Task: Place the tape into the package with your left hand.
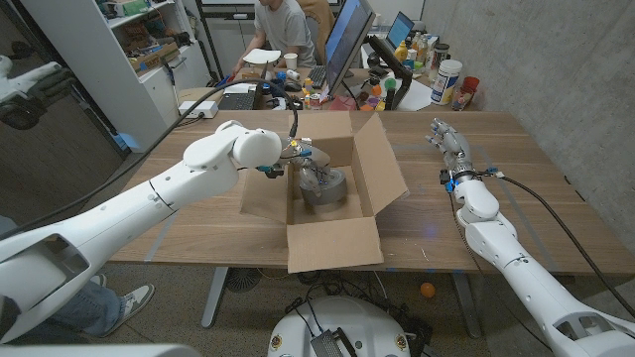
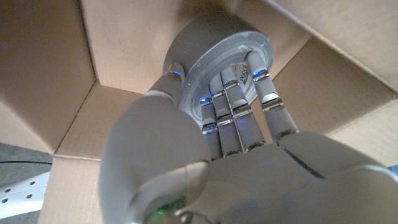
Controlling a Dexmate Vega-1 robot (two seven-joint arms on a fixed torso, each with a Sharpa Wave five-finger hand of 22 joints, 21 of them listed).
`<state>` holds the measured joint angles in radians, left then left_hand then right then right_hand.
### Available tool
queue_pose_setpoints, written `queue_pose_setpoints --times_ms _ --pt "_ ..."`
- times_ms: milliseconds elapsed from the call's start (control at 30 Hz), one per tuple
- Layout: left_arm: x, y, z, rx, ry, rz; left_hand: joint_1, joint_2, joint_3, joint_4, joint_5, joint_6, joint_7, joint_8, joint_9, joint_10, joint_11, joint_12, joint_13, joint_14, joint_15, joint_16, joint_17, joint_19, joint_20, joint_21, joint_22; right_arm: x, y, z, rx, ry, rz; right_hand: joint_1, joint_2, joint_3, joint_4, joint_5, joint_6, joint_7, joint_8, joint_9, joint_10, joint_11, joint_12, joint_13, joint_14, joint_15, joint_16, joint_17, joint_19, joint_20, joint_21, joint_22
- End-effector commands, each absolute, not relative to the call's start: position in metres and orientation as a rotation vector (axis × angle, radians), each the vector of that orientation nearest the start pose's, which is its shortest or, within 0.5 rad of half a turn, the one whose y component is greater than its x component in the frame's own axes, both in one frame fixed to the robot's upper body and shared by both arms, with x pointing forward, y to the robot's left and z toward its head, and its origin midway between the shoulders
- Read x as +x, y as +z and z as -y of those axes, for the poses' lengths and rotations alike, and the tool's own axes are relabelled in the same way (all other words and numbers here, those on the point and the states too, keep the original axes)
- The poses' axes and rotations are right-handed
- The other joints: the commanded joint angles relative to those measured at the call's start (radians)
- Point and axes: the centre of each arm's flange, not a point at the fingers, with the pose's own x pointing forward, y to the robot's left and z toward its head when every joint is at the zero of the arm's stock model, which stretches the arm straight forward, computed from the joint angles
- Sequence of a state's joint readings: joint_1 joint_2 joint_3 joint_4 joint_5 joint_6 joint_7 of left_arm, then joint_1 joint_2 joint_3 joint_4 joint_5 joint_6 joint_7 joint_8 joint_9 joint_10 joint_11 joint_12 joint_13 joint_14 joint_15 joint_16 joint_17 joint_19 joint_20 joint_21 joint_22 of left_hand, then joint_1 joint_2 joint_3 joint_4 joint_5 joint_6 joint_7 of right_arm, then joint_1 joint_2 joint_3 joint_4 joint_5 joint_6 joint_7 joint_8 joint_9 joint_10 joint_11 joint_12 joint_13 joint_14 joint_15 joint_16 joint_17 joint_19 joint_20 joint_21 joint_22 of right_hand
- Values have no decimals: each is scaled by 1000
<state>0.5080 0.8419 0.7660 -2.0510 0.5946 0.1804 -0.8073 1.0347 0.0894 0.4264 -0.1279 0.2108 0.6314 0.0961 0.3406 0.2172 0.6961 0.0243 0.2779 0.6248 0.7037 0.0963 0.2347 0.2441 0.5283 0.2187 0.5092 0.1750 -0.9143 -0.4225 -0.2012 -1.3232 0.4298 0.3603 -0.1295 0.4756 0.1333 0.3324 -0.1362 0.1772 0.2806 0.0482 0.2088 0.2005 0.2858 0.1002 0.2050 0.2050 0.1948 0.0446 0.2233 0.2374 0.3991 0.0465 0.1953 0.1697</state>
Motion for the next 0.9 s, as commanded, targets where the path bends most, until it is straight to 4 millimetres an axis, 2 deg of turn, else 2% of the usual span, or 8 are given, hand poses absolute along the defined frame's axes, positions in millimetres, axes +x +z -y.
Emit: queue_pose_setpoints --times_ms 33,500,667,900 --pt "536 52 -118 1918 -632 323 -41 -5 -24 -1 -4 -92 5 -70 -8 -185 77 -89 -49 -85 26 -20 1 -26 0 -33 5 633 -21 331 14 -42 714 8 0 -5 2 1 3 1 -5 0 5 0 2 0 9 1 6 -1 2 7 0 3" --pt "535 51 -118 1919 -645 300 -71 -11 -53 -5 -8 -183 16 -132 -10 -307 140 -103 -106 -199 95 -45 -9 -56 3 -73 6 633 -20 331 9 -34 711 8 0 -6 2 1 3 -1 -5 0 5 0 2 0 8 3 6 -1 2 8 0 3" --pt "533 54 -119 1898 -641 310 -81 -12 -57 -2 -9 -198 16 -138 -10 -312 142 -99 -114 -209 96 -46 -12 -59 3 -79 6 632 -19 332 7 -34 714 8 1 -6 2 1 4 0 -5 0 5 0 2 0 8 3 6 -1 2 8 0 3" --pt "529 65 -122 1859 -608 343 -86 -7 -56 -1 -9 -194 13 -137 -10 -286 129 -85 -125 -209 94 -42 -16 -60 3 -84 7 631 -18 332 4 -33 715 9 1 -6 1 1 4 -2 -5 0 5 0 2 0 7 3 6 -1 2 8 0 3"
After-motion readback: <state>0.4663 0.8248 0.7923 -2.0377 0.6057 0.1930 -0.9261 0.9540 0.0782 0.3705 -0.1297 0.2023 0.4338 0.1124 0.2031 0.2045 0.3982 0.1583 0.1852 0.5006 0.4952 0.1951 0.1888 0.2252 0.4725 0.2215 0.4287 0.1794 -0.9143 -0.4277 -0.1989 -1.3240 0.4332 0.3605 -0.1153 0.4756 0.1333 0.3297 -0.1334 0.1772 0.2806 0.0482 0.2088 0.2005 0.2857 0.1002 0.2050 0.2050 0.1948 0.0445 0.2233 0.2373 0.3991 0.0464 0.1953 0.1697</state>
